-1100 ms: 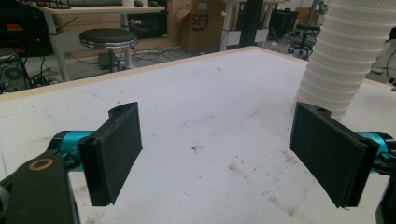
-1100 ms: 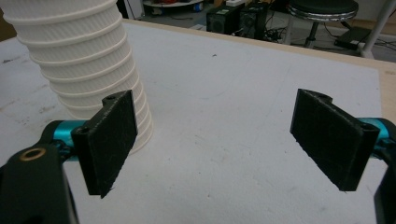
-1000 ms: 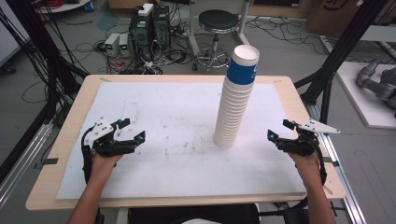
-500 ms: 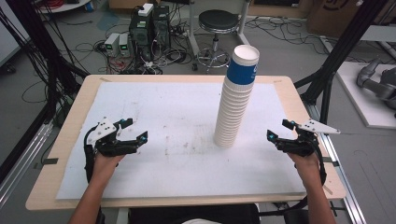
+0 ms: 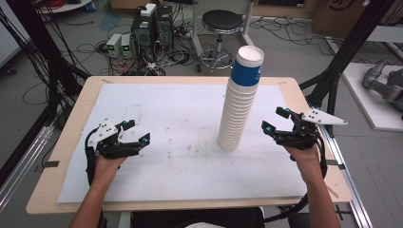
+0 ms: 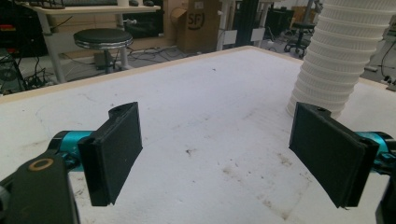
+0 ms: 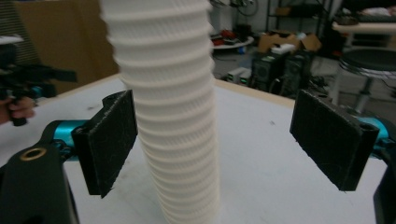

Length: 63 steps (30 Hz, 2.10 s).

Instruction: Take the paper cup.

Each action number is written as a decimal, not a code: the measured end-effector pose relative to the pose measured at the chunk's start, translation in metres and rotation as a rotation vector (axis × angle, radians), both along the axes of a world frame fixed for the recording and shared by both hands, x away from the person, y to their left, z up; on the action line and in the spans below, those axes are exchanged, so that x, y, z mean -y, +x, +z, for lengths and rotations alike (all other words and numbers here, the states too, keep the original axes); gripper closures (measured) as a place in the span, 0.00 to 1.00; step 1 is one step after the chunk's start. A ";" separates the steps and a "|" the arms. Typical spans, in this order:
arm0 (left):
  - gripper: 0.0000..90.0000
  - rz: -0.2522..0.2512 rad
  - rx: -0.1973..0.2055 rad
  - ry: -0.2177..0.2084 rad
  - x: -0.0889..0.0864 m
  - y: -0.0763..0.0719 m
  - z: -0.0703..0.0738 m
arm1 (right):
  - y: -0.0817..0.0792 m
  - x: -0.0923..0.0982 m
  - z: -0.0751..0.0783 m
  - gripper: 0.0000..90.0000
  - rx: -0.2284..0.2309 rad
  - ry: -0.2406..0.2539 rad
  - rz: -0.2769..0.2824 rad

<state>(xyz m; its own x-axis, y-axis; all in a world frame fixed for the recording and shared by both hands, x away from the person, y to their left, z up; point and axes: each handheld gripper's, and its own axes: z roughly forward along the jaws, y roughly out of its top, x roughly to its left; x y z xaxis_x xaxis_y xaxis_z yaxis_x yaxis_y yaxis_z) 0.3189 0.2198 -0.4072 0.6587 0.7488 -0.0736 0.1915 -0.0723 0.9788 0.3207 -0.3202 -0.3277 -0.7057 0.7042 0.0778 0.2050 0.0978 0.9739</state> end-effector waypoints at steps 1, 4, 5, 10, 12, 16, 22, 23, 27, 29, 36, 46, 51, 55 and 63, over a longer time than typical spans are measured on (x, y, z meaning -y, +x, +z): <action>0.19 -0.001 -0.003 0.002 0.000 0.000 0.000 | 0.001 -0.003 0.003 0.17 0.014 0.002 0.018; 0.19 -0.002 -0.004 -0.001 0.001 0.001 0.000 | 0.006 -0.011 0.012 0.17 0.038 0.006 0.057; 0.19 -0.004 -0.002 0.000 0.001 0.001 0.000 | 0.010 -0.014 0.016 0.17 0.037 0.010 0.063; 0.19 -0.002 -0.003 -0.001 0.000 0.001 0.000 | 0.027 -0.030 0.034 0.17 0.058 0.003 0.129; 0.19 -0.001 -0.005 0.000 -0.001 0.001 0.000 | 0.031 -0.036 0.042 0.17 0.073 -0.025 0.146; 0.19 -0.001 -0.009 -0.002 -0.002 0.001 -0.001 | 0.040 -0.045 0.052 0.17 0.069 -0.010 0.196; 0.19 -0.009 -0.007 0.001 0.002 0.000 0.000 | 0.051 -0.056 0.057 0.16 0.060 -0.029 0.211; 0.19 -0.012 -0.005 0.004 0.002 0.000 0.000 | 0.056 -0.058 0.056 0.15 0.055 -0.018 0.223; 0.19 -0.017 -0.003 0.004 0.005 0.001 0.000 | 0.059 -0.059 0.054 0.14 0.057 -0.021 0.238; 0.19 -0.019 -0.002 0.006 0.006 0.001 0.001 | 0.060 -0.059 0.053 0.14 0.065 -0.050 0.243; 0.19 -0.032 0.023 0.003 0.009 0.003 0.010 | 0.058 -0.059 0.054 0.16 0.062 -0.059 0.230; 0.19 -0.183 0.080 -0.031 0.034 0.022 0.072 | 0.056 -0.058 0.055 0.16 0.060 -0.067 0.230; 0.19 -0.275 0.116 -0.042 0.056 0.032 0.110 | 0.056 -0.058 0.055 0.16 0.060 -0.066 0.231; 0.19 -0.348 0.149 -0.059 0.078 0.043 0.147 | 0.057 -0.058 0.055 0.16 0.059 -0.068 0.231; 0.19 -0.479 0.186 -0.038 0.136 0.062 0.194 | 0.056 -0.060 0.057 0.16 0.058 -0.081 0.229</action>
<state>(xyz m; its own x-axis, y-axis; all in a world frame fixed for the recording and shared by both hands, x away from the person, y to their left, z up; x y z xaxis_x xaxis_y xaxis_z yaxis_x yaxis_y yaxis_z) 0.3809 0.0840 -0.2131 0.9316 0.3590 0.0563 -0.0320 -0.0733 0.9968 0.3766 -0.2601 -0.2709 -0.8493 0.5276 -0.0176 0.1127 0.2136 0.9704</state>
